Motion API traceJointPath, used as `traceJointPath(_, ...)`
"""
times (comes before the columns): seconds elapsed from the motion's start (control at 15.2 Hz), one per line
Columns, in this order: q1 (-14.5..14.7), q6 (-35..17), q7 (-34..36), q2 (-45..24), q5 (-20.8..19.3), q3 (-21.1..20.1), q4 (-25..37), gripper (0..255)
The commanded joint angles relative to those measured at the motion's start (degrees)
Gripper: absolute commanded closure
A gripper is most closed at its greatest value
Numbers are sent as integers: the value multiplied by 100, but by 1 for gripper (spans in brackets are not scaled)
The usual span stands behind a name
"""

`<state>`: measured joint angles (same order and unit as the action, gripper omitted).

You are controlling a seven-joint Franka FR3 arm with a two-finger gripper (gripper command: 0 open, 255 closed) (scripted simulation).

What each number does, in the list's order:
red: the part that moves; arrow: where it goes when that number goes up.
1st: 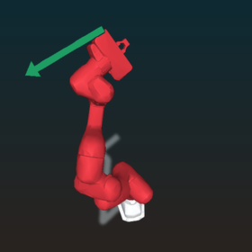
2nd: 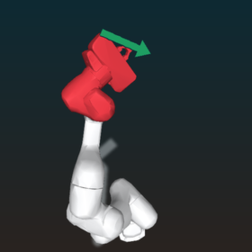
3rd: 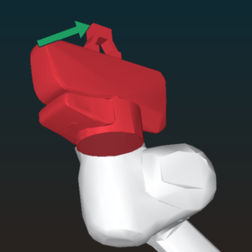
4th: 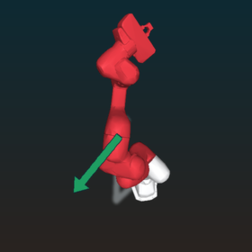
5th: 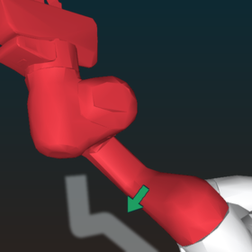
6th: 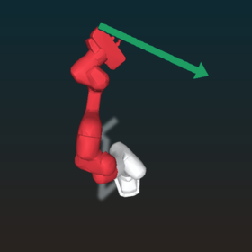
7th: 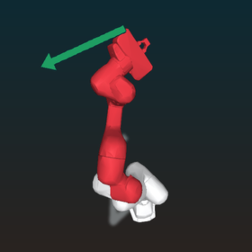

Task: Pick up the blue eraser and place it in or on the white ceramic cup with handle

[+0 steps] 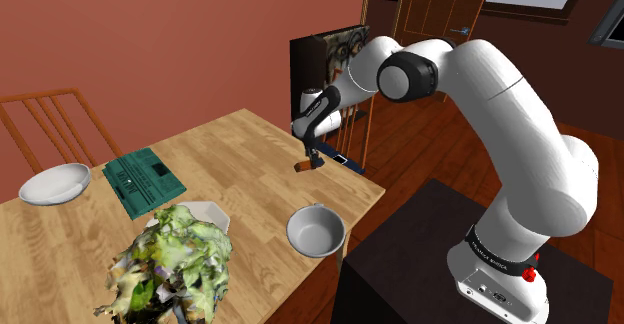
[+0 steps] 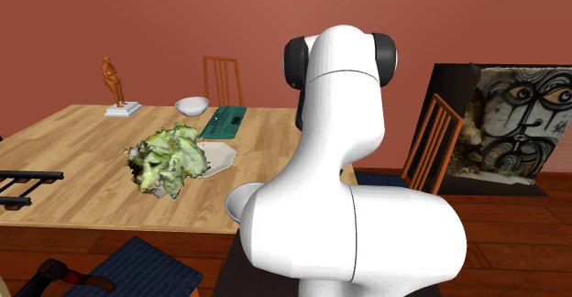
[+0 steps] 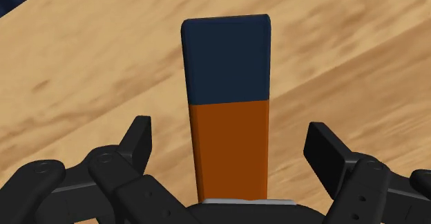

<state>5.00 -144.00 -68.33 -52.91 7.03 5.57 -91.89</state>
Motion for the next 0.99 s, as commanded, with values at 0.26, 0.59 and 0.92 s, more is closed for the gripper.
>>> traceJointPath(0.26, -20, -54, -16, -111, 7, -10, 61, 0)
traceJointPath(0.59, -19, -54, -16, -110, 7, -10, 59, 255)
traceJointPath(0.92, -29, -52, -24, -118, 7, -10, 70, 255)
